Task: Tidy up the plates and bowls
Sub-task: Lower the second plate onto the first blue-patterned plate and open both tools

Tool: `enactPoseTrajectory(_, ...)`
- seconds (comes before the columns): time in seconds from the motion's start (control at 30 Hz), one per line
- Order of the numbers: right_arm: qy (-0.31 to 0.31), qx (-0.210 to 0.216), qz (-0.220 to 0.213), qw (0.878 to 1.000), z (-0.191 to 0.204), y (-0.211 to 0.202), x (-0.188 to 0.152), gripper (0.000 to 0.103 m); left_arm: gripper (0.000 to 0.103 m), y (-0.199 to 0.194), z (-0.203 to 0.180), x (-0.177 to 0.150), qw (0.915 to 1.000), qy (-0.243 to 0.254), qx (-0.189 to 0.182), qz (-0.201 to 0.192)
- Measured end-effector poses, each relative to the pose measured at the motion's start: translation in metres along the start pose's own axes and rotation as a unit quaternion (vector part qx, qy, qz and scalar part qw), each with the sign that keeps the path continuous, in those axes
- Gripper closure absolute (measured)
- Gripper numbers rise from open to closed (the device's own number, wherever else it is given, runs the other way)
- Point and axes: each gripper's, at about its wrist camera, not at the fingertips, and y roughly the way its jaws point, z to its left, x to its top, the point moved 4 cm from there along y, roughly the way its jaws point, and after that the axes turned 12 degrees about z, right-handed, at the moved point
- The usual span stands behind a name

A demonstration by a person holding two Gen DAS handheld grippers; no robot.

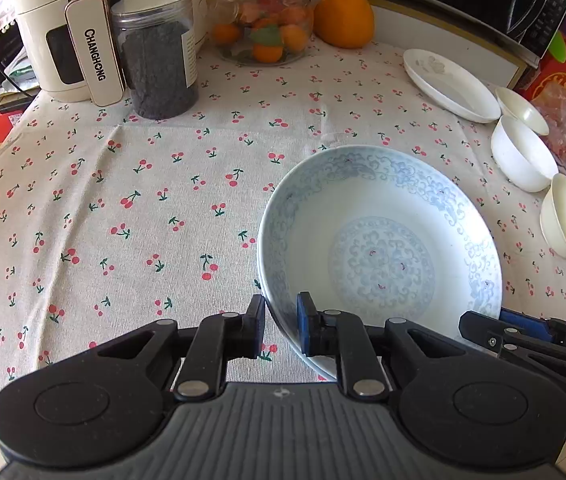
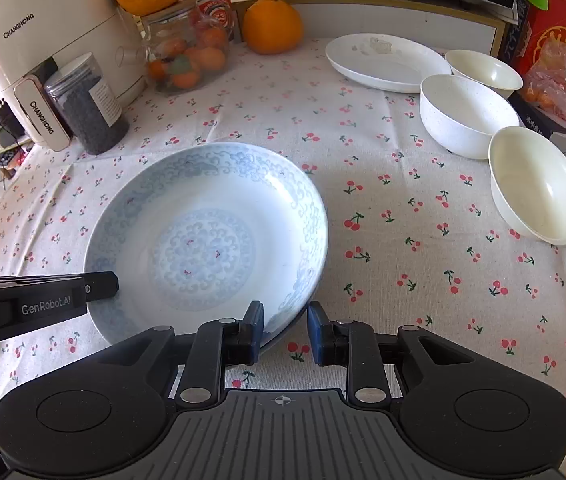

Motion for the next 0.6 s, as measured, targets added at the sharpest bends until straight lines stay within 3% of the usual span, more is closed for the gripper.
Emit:
enactPoseTrajectory(0.13, 0.006, 0.005, 0.001, 1.0, -0.002, 0.0, 0.002, 0.078, 0.087, 0.0, 0.002, 0.001, 1.0, -0.005, -0.007, 0.004)
enactPoseTrajectory(0.2, 0.012, 0.003, -0.003, 1.0, -0.005, -0.001, 0.004, 0.078, 0.082, 0.001, 0.004, 0.003, 0.9999, -0.01, -0.005, 0.006)
enactPoseTrajectory(0.6, -0.014, -0.054, -0.046, 0.997, -0.006, -0.011, 0.012, 0.078, 0.078, -0.016, 0.018, 0.024, 0.9987, -0.032, 0.024, -0.032)
